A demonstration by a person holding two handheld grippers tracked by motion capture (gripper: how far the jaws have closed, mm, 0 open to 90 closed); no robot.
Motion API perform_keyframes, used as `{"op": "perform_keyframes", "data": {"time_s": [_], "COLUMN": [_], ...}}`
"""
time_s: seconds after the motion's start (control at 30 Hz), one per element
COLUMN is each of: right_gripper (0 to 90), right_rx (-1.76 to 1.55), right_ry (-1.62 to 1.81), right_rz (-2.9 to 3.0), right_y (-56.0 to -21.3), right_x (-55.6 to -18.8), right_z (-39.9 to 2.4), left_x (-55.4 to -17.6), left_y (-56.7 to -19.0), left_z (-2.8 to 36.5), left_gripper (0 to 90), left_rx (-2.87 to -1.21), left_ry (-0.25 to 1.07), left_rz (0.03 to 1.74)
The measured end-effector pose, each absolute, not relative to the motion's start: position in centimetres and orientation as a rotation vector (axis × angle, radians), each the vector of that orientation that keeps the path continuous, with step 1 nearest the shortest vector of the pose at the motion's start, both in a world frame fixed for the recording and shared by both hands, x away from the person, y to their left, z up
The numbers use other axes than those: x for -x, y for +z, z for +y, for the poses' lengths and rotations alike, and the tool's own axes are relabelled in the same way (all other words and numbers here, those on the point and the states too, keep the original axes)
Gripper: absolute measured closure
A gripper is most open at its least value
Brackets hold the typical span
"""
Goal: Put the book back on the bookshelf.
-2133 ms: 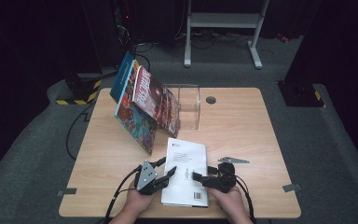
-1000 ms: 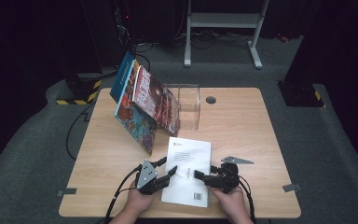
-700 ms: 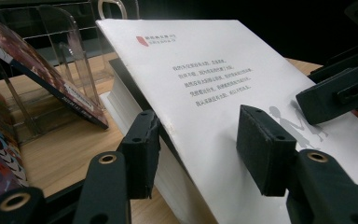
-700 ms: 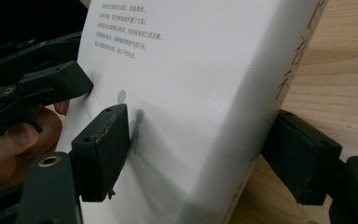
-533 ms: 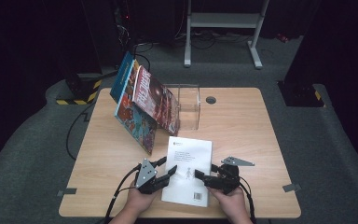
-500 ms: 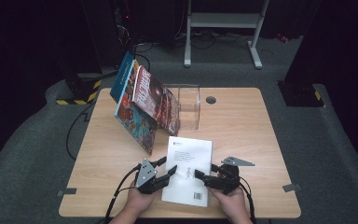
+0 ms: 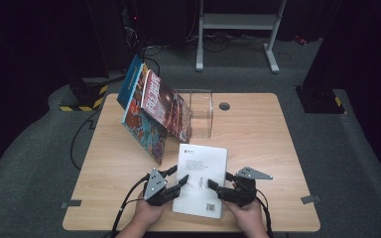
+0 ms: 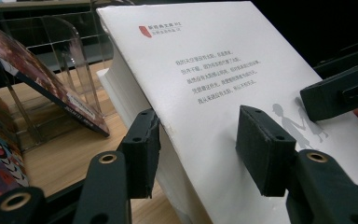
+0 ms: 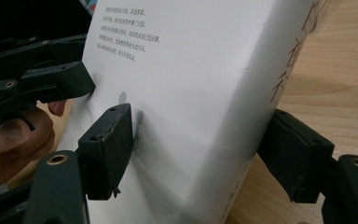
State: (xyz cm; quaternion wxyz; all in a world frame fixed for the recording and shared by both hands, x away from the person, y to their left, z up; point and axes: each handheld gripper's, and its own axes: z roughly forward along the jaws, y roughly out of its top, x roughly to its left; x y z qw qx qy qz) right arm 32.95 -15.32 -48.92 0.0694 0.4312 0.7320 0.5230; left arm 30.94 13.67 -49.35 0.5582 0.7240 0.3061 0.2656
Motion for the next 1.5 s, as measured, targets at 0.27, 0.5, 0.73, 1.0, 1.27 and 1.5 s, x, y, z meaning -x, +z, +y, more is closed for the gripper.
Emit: {"op": "perform_keyframes", "data": {"time_s": [0.27,0.5,0.73,1.0,1.27,1.5], "right_gripper": [30.9,31.6,33.8,35.3,38.7,42.9], "right_rx": [-1.248,-1.194,-1.151,-1.106,-1.079,-1.005], "right_ry": [1.575,1.553,1.552,1.537,1.556,1.530], "right_rz": [2.164,2.135,2.095,2.053,2.019,1.974], "right_y": [-48.4,-47.9,-47.4,-47.1,-46.8,-46.5], "right_x": [-32.6,-32.1,-31.8,-31.3,-31.0,-30.4], "right_z": [-15.4,-15.2,-15.3,-15.3,-15.5,-15.5], "left_x": [-30.8,-30.6,-30.4,-30.2,-30.0,-30.0], "left_y": [-49.0,-48.7,-48.4,-48.2,-48.0,-47.9], "left_z": [13.6,13.5,13.4,13.3,13.3,13.2], "left_gripper": [50.1,50.4,53.5,56.5,59.3,64.0], "left_rx": [-1.700,-1.691,-1.673,-1.660,-1.652,-1.658], "left_ry": [0.650,0.675,0.697,0.708,0.727,0.755], "left_rz": [0.709,0.697,0.688,0.684,0.679,0.688]}}
